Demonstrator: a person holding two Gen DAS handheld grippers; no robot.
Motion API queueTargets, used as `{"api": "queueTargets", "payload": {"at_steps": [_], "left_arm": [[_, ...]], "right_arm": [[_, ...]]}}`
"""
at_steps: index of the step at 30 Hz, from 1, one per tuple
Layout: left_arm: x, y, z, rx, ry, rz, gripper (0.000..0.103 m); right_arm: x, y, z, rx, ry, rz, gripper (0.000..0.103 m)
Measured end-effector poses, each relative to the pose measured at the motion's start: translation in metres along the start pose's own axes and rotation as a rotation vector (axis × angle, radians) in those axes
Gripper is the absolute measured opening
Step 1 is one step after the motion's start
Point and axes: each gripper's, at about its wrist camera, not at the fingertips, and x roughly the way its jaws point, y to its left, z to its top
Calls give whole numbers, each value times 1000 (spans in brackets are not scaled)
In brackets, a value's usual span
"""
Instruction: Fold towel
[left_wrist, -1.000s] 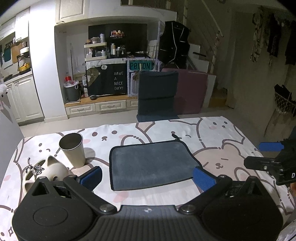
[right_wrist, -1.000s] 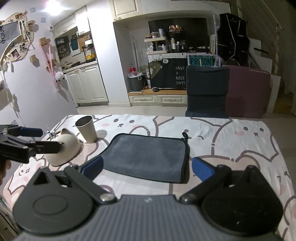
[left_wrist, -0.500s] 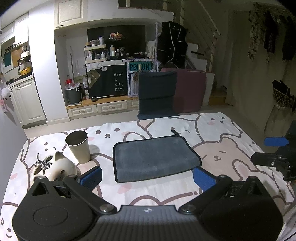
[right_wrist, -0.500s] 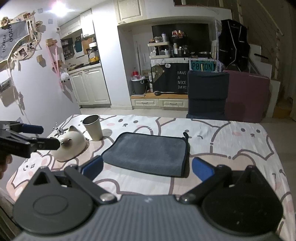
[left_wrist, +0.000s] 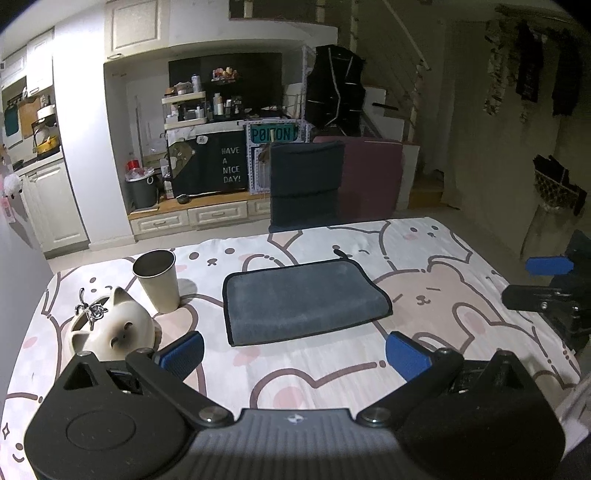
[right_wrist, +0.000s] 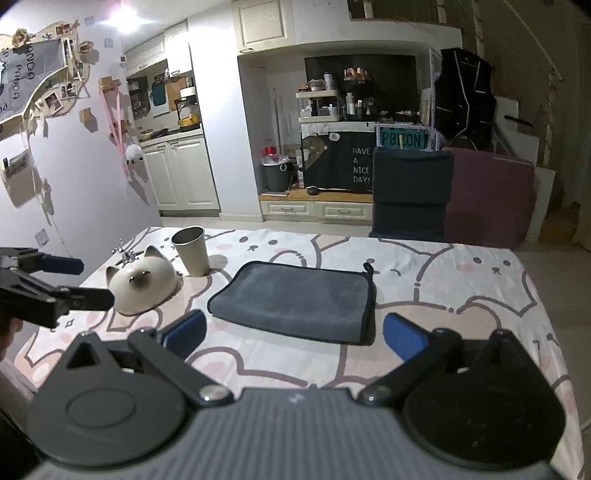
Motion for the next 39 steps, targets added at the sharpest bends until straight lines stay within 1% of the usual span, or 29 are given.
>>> {"api": "queueTargets", "payload": {"at_steps": [8,15,24,39], "left_arm": [[-6,-5,-9,30,-8,-27,103],[-9,-3,-22,28,2,-53,103],[-10,-1,-25,23,4,-50,103],[-10,-1,-26,25,12,-55,103]], "right_arm": [[0,4,-10,4,32,14,102],[-10,7,-17,-2,26,42,102],[-11,13,-19,-33,33,60,102],[-12,13,-21,-34,41,63,102]]}}
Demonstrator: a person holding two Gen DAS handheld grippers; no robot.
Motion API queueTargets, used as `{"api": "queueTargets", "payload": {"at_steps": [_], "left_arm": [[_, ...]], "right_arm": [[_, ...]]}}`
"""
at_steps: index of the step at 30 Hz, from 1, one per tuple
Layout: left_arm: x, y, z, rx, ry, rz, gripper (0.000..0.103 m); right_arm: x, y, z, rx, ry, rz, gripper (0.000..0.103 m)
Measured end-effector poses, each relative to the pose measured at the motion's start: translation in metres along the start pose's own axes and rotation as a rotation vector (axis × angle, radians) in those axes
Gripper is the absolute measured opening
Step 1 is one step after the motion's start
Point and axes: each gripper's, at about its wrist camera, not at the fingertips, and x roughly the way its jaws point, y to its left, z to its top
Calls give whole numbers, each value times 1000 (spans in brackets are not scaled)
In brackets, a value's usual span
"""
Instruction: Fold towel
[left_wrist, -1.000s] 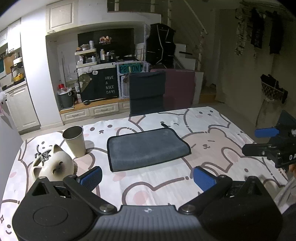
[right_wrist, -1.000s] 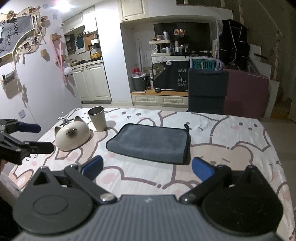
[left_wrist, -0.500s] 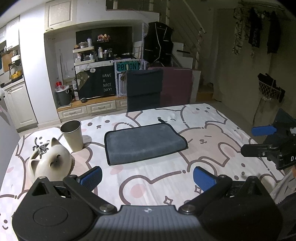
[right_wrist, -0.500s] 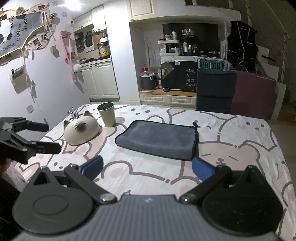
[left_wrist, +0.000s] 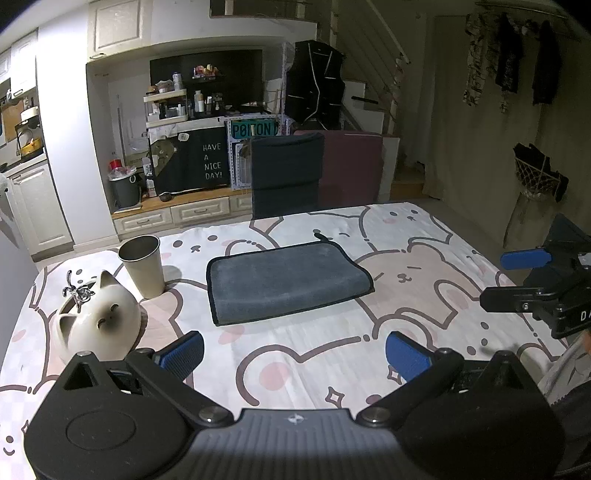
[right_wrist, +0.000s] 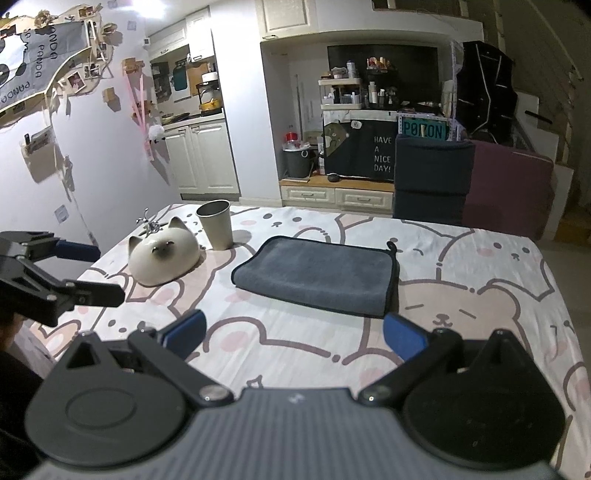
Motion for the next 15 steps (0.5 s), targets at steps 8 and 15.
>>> {"api": "queueTargets", "payload": {"at_steps": [8,15], "left_arm": [[1,-2,0,-2,0,-3,103],[2,-2,0,-2,-1,-3,103]], "right_arm": [[0,0,0,1,0,1,102],[0,0,0,1,-1,1,102]]}}
